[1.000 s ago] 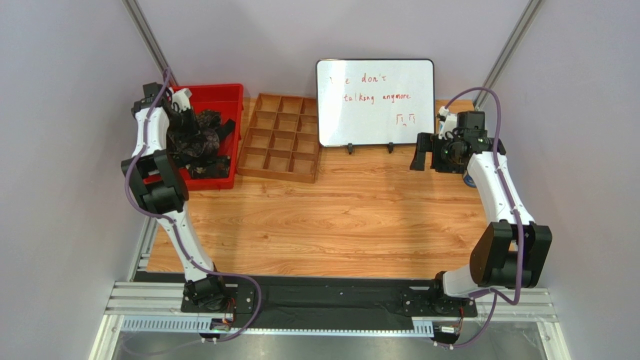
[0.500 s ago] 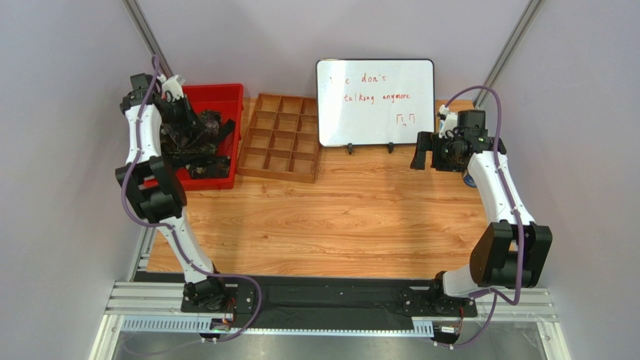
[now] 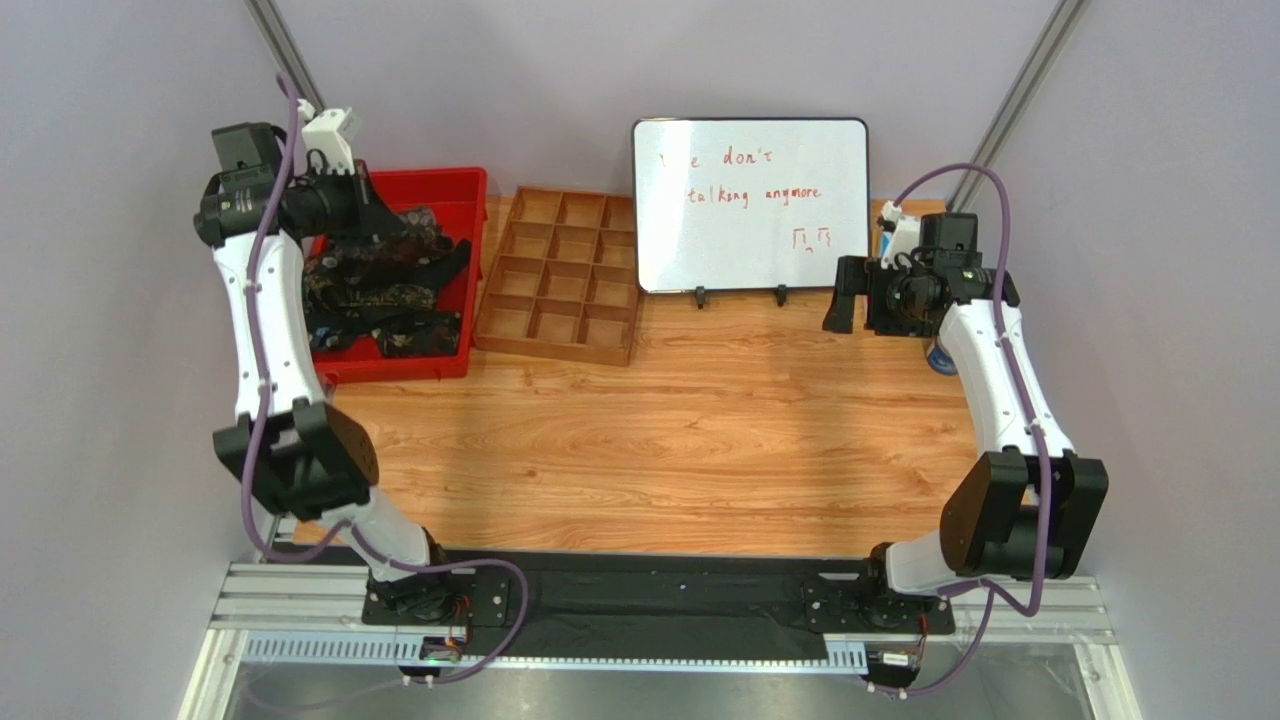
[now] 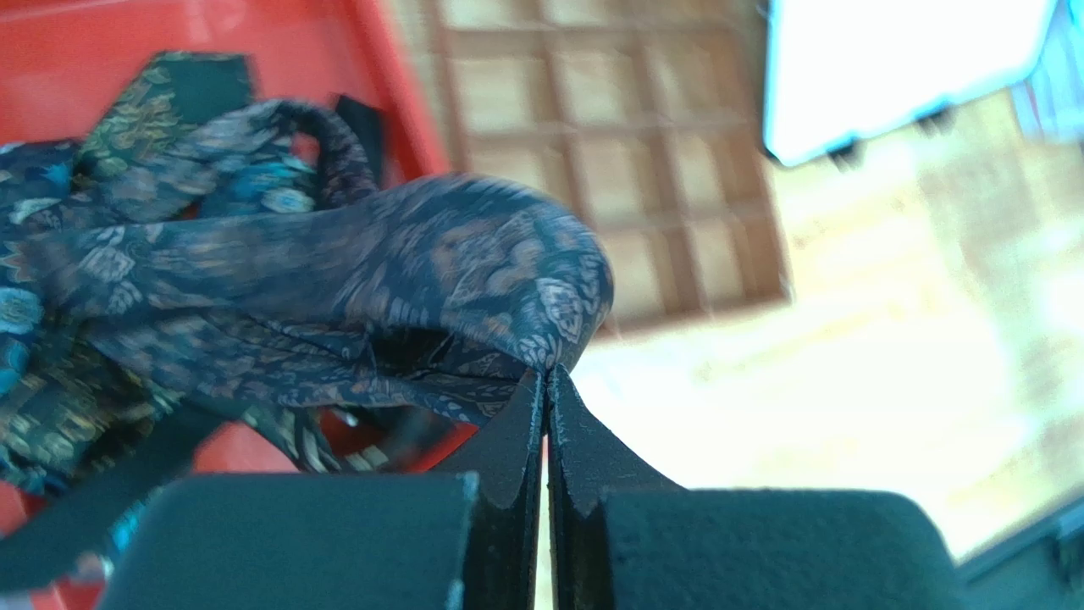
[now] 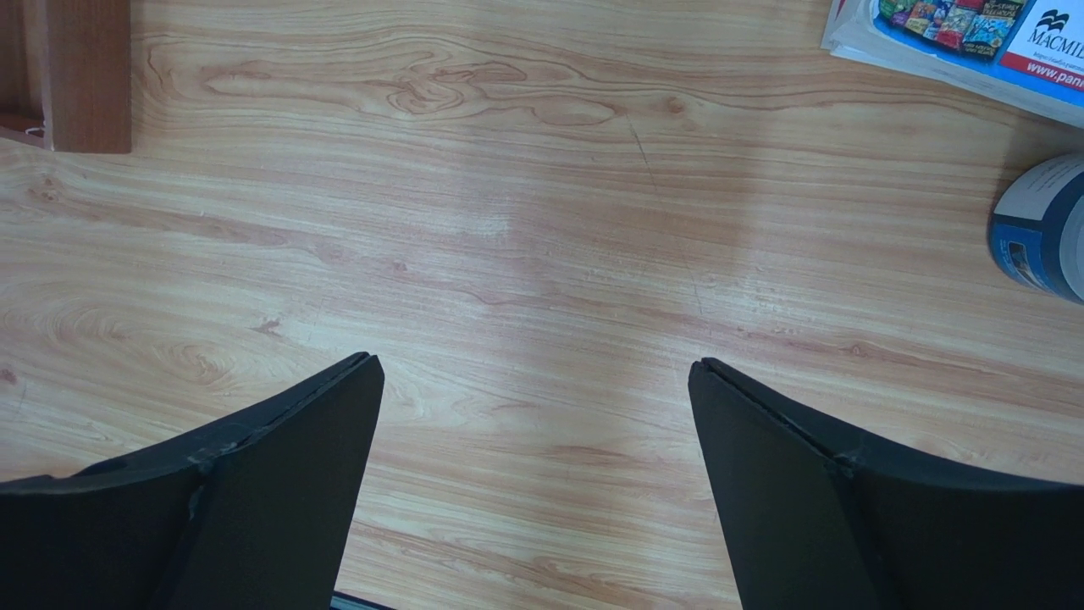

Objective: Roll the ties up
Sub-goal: Pick up the tie from the bin, then place the tie at the center of the board.

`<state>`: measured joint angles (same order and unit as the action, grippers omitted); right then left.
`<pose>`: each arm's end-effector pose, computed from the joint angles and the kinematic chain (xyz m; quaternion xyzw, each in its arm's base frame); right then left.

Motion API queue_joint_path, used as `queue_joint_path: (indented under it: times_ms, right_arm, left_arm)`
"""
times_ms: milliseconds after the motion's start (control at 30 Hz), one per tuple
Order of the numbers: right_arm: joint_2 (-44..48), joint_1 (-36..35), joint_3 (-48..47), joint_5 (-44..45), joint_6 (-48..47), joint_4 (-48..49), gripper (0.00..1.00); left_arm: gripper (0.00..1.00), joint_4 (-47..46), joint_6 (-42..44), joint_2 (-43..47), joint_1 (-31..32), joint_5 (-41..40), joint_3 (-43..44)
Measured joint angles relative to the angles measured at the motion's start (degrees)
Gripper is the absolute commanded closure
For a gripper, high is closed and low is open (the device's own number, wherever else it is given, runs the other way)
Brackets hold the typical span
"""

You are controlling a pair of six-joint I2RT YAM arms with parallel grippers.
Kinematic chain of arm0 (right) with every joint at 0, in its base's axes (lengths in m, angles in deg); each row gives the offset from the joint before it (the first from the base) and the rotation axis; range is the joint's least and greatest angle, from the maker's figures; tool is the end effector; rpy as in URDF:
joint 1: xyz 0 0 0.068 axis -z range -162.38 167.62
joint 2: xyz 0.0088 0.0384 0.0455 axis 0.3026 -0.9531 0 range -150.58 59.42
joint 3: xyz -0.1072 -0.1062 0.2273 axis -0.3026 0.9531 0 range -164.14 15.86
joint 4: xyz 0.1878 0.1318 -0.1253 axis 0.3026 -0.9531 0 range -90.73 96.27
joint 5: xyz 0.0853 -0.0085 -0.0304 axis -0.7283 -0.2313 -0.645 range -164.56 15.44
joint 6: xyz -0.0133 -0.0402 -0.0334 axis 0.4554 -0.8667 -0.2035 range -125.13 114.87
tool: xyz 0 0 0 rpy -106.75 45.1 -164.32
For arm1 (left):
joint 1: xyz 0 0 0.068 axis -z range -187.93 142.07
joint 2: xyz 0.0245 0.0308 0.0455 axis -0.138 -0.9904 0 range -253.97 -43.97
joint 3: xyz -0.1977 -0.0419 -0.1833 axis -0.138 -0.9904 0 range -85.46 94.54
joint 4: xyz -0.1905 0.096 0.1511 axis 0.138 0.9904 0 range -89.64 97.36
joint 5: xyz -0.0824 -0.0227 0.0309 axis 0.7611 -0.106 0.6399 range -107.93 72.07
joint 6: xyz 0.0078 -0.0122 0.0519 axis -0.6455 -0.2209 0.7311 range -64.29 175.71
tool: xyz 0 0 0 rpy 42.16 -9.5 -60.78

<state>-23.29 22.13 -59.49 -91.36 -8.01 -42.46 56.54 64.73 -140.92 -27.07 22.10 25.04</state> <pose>0.2973 -0.0131 0.3139 -0.0291 0.9468 0.1208 0.2968 0.3387 0.0933 0.4228 0.0610 0.8692 -0.2122 0.4423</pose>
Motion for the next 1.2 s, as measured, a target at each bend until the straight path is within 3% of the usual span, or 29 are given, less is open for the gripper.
queue_joint_path:
  times_ms: [167,333,467,667,800,833,900,967,1100,1200]
  right_arm:
    - [0.46,0.07,-1.68,-0.74,-0.59,-2.62,0.02]
    - [1.70,2.10,-3.10,-3.30,-1.44,-6.69,0.02]
    - [2.58,5.05,-3.15,-5.22,-1.79,-10.19,0.03]
    - [2.60,8.04,-3.15,-8.59,-2.80,-13.68,0.04]
    - [2.58,9.22,-3.15,-10.45,-3.50,-15.10,0.05]
    - [2.56,9.33,-3.15,-10.84,-3.76,-15.41,0.05]
    - [2.49,9.51,-3.15,-11.72,-4.57,-15.82,0.05]
    - [2.25,9.51,-3.15,-12.90,-5.25,-16.04,0.04]
    - [1.16,7.87,-2.91,-14.47,-6.49,-15.98,0.01]
    - [0.68,2.32,-1.25,-13.44,-7.19,-14.67,0.02]
  left_arm:
    - [1.00,2.29,6.99,15.43,8.15,-0.17,-12.59]
    - [1.00,1.29,11.06,24.28,25.68,-3.21,-27.89]
    - [1.00,-2.54,9.90,24.63,42.91,-7.26,-35.39]
    - [1.00,-12.48,3.41,15.39,61.86,-13.05,-33.44]
    - [0.68,-16.39,1.77,6.80,68.59,-14.91,-27.26]
    - [0.53,-16.37,1.99,5.90,69.29,-14.91,-26.25]
    - [0.41,-15.82,2.12,5.86,69.07,-13.31,-25.70]
    - [0.39,-15.02,2.05,7.72,65.46,-10.40,-26.69]
    - [0.38,-11.69,4.50,15.82,48.89,-9.62,-32.13]
    - [0.38,-9.05,7.41,20.98,39.50,-10.38,-35.91]
